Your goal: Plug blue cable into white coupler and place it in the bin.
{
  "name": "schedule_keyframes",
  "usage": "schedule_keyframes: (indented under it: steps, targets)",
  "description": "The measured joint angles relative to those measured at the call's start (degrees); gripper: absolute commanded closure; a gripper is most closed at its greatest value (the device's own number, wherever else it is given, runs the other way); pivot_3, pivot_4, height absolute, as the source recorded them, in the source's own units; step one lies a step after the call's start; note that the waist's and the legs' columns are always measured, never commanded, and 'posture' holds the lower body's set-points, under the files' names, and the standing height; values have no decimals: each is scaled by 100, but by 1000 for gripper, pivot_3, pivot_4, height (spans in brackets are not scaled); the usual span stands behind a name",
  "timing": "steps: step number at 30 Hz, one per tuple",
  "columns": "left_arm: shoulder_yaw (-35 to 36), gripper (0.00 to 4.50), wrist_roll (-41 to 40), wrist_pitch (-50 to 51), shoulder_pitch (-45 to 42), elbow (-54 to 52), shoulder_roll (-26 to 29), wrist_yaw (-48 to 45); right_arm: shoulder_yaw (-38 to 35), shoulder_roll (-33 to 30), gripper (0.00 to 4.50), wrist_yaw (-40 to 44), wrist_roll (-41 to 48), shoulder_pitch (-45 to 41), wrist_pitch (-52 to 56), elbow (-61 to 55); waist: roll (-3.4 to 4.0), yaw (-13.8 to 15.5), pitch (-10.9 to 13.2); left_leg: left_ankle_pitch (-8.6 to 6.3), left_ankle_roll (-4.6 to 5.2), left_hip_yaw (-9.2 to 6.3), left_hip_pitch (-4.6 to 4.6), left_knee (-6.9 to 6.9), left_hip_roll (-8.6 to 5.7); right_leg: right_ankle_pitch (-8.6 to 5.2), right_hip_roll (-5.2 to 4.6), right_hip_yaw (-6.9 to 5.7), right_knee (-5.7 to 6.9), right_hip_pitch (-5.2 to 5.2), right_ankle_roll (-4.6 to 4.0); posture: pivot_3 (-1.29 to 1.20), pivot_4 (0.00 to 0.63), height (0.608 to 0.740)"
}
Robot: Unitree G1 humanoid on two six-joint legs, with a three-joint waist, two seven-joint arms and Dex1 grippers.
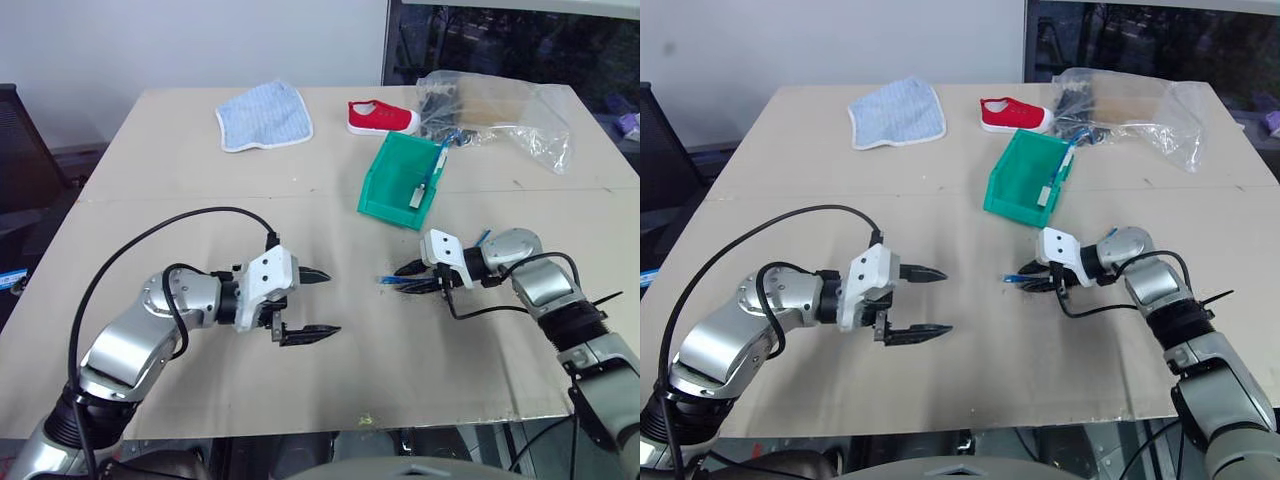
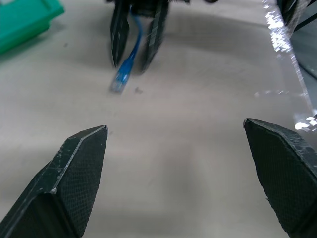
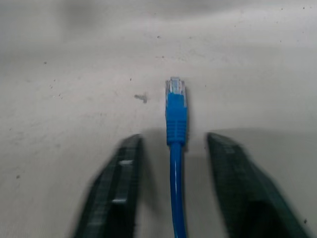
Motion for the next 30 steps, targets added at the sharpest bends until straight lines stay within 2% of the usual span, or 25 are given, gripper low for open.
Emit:
schedule_keyframes:
  steps: [3,4,8,11,13,17,22,23,24,26,27,30]
  targets:
    - [-362,0,373,-172,-342,470,-263,7,-357,-82,69,-142,176,210,105,-215,0,19,1,-3,6,-2,0,0,-2,0,2,-2,7,-1,0,0,150,740]
    - [-415,0,421,-205,-371,542,-311,18,-442,-87,69,-171,226,265,128,-277,-1,15,2,-4,6,-1,0,1,-2,0,3,-2,10,-2,0,0,150,740]
    - [-1056,0,987,-683,-1285,1701,-1180,35,-1702,-234,69,-949,1195,1787,1066,-1955,-2,159,4,-3,5,-22,-8,8,-11,0,6,-22,19,1,1,0,150,740]
    - [-1271,0,1284,-1017,-1564,2336,-1447,-5,-2185,-264,69,-1302,1686,2587,1582,-2860,-2,83,5,-3,6,-17,-4,7,-15,1,8,-14,26,-1,1,0,150,740]
    - [-1434,0,1515,-1242,-1937,3022,-1830,-3,-2745,-35,69,-1744,1999,3439,1618,-3570,-6,91,4,-3,7,-23,0,8,-15,1,14,-15,33,0,2,0,150,740]
    - [-1497,0,1680,-1626,-2297,3844,-2215,-159,-3129,154,69,-2106,2119,4472,1397,-4153,-8,52,6,-3,7,-18,10,8,-15,0,18,-8,53,-2,3,0,150,740]
    - [-1563,0,1903,-2283,-2683,4735,-2428,-495,-3333,162,69,-2418,2024,4971,1185,-4302,-10,43,5,0,6,-18,21,21,-19,-1,18,1,78,1,3,0,150,740]
    - [-1578,497,1957,-2461,-2779,4943,-2475,-583,-3335,164,0,-2488,2002,5029,1121,-4343,-13,50,3,2,4,-20,22,24,-20,-1,20,1,78,2,2,0,150,740]
    - [-1579,502,1962,-2489,-2796,4976,-2481,-591,-3334,165,0,-2496,1998,5035,1111,-4344,-14,56,3,2,4,-21,22,24,-20,-2,20,1,79,2,2,0,150,740]
    - [-1593,1552,2056,-2716,-2909,5191,-2556,-734,-3333,187,0,-2577,1984,5110,1017,-4344,-14,86,2,2,3,-19,21,26,-20,-2,20,2,78,3,2,0,150,740]
    - [-1593,1850,2072,-2756,-2925,5215,-2565,-761,-3333,188,0,-2590,1979,5125,1003,-4344,-14,87,2,2,3,-19,21,26,-21,-2,20,3,78,3,2,0,150,740]
    - [-1585,3250,2083,-2848,-2932,5234,-2588,-899,-3301,197,0,-2651,1904,5179,885,-4343,-14,85,2,2,3,-19,19,24,-19,-3,20,2,78,1,4,0,150,740]
